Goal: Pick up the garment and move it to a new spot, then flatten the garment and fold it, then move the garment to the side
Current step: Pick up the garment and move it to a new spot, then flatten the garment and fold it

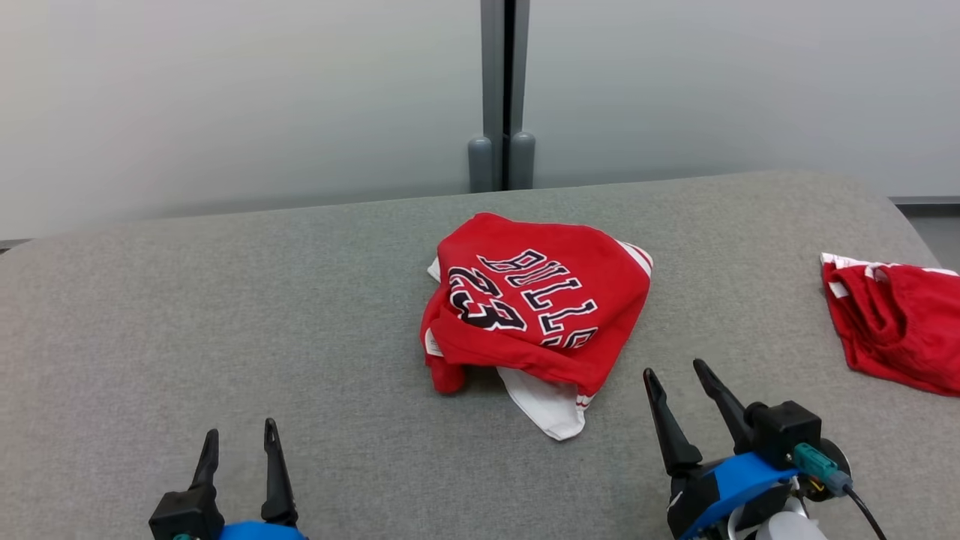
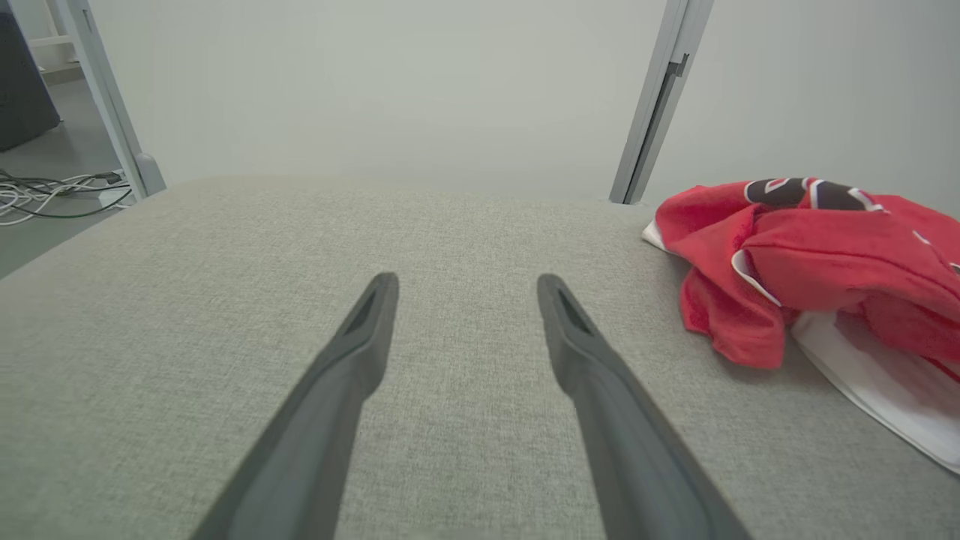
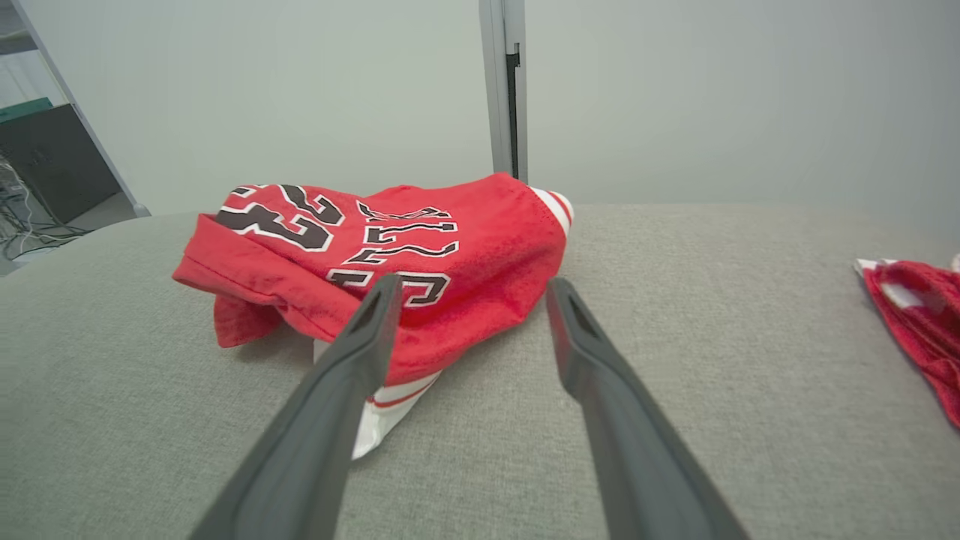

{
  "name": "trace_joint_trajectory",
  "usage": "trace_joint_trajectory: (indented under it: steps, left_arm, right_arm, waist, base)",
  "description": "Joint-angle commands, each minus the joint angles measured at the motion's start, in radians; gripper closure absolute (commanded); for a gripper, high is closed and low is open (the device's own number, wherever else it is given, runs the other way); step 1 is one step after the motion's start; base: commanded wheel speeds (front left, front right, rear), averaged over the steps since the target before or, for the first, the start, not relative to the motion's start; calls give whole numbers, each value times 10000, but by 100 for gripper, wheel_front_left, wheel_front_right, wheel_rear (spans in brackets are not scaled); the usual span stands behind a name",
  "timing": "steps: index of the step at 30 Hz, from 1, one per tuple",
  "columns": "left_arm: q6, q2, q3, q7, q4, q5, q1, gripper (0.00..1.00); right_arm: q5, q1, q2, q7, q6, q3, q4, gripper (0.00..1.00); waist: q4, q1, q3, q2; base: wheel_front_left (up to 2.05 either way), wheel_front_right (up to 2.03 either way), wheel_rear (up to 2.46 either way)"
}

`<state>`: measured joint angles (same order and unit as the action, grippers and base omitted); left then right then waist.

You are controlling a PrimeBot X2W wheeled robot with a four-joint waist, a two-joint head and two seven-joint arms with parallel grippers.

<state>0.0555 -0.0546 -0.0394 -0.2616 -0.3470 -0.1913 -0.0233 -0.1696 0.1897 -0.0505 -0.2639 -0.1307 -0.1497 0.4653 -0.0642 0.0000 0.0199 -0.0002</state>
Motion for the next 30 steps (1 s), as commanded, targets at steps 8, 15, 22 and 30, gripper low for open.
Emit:
trace_joint_trajectory:
  steps: [8, 15, 22, 30]
  left_arm:
    - [-90, 46, -319, -47, -6, -28, 306, 0]
    - [-32, 42, -963, -47, -87, -245, 712, 0]
    - [75, 42, -1105, -47, -68, -354, 856, 0]
    - [153, 46, -1101, -47, 95, -631, 962, 0]
  right_arm:
    - [80, -169, -12, -4, -1, -133, 376, 0]
    - [129, 273, -15, -7, -1, -414, 1347, 0]
    - [656, 784, -18, -6, -1, 91, 2799, 0]
    - [1296, 1375, -39, 4, 2, 1116, 3410, 100]
  waist:
    - [532, 0, 307, 2]
    - [1402, 0, 876, 2]
    - [2036, 0, 1254, 2]
    - [2005, 0, 1305, 2]
  base:
    - [0, 0, 0]
    - [0, 0, 0]
    - [0, 0, 0]
    - [0, 0, 0]
